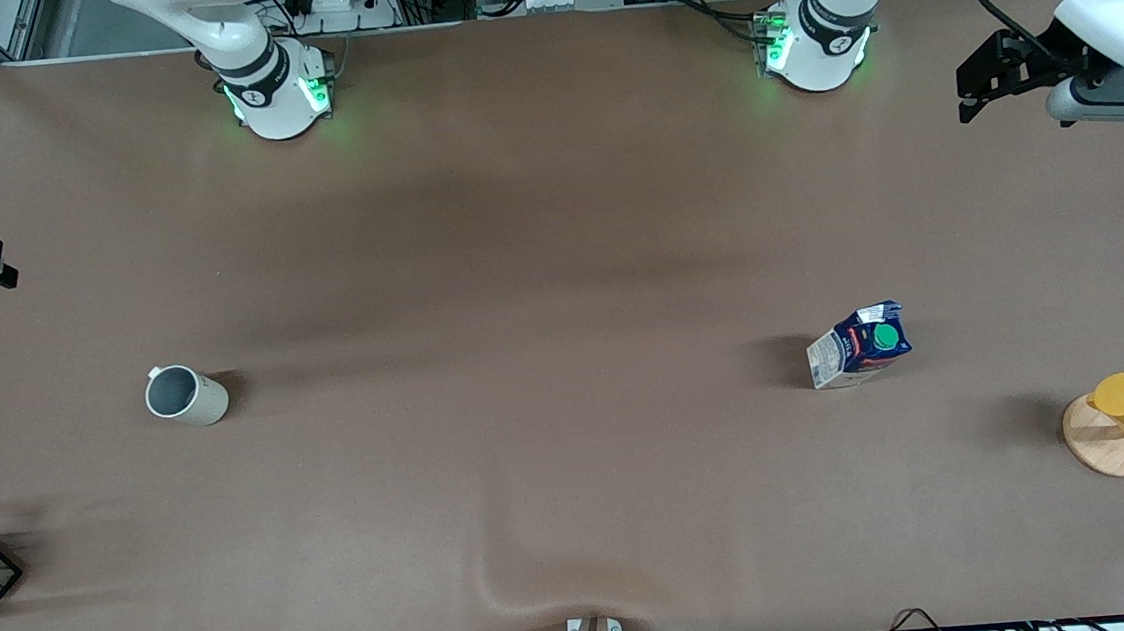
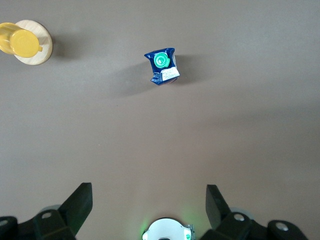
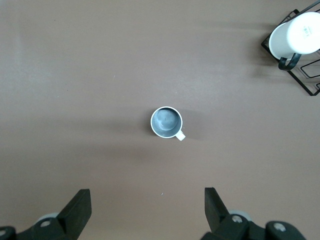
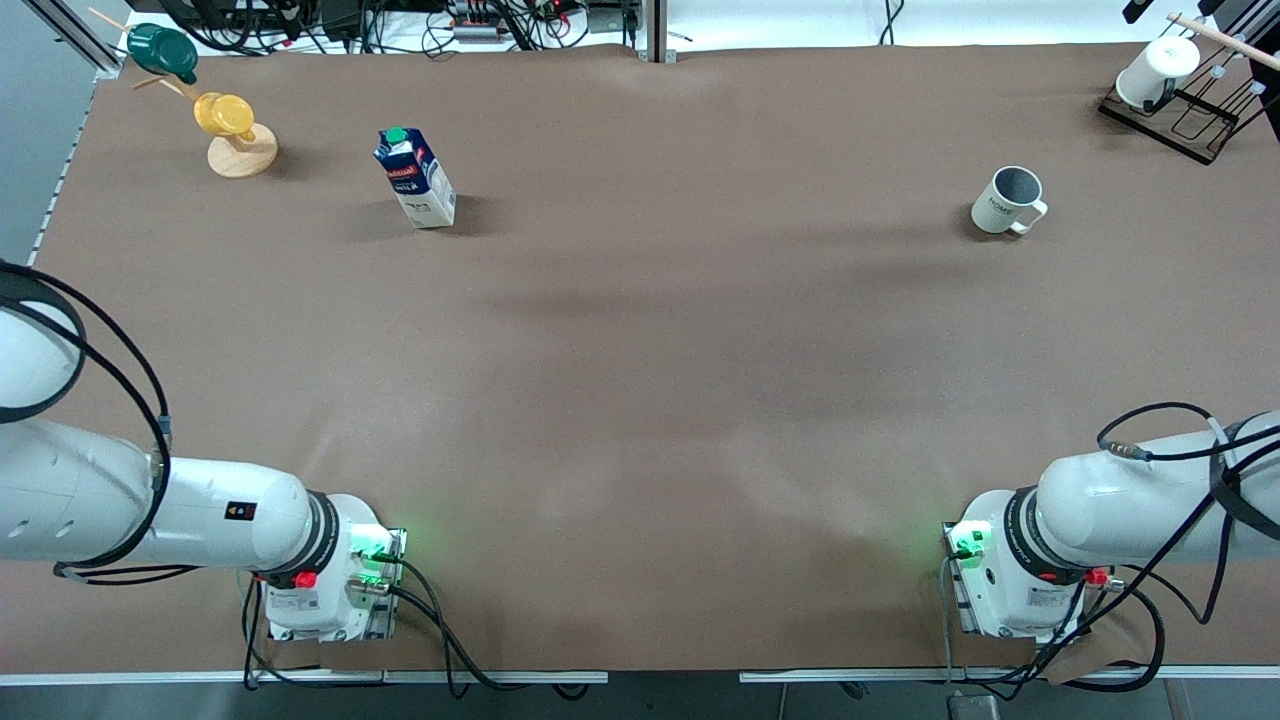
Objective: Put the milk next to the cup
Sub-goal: 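Reach the left gripper toward the milk carton while the right gripper reaches the mug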
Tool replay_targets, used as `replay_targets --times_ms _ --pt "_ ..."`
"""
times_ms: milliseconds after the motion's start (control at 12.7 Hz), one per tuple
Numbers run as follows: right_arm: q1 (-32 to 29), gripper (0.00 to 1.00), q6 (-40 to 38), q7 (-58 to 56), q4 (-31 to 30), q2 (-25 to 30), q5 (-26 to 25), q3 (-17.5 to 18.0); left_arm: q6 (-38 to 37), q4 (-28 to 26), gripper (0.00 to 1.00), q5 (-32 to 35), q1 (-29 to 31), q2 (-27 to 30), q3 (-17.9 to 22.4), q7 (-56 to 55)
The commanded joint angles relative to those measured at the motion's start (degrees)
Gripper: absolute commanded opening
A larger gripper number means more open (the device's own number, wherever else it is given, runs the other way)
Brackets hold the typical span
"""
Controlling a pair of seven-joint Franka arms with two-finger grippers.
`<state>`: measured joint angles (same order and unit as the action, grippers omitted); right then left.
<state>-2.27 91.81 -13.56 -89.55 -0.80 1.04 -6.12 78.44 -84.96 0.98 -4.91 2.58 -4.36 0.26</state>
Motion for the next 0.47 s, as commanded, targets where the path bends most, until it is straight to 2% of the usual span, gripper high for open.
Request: replay_targets --times_ms 0,395 --pt "0.5 1.0 -1.1 1.3 1.5 -0.8 -0.9 0.1 -1.3 1.8 1.0 0.6 1.1 -0.6 -0.6 0.7" --pt "-0.4 1.0 -0.8 0.4 1.7 -2.5 -1.0 0.0 -1.3 1.9 1.0 1.2 0.1 -2.7 -0.5 -0.5"
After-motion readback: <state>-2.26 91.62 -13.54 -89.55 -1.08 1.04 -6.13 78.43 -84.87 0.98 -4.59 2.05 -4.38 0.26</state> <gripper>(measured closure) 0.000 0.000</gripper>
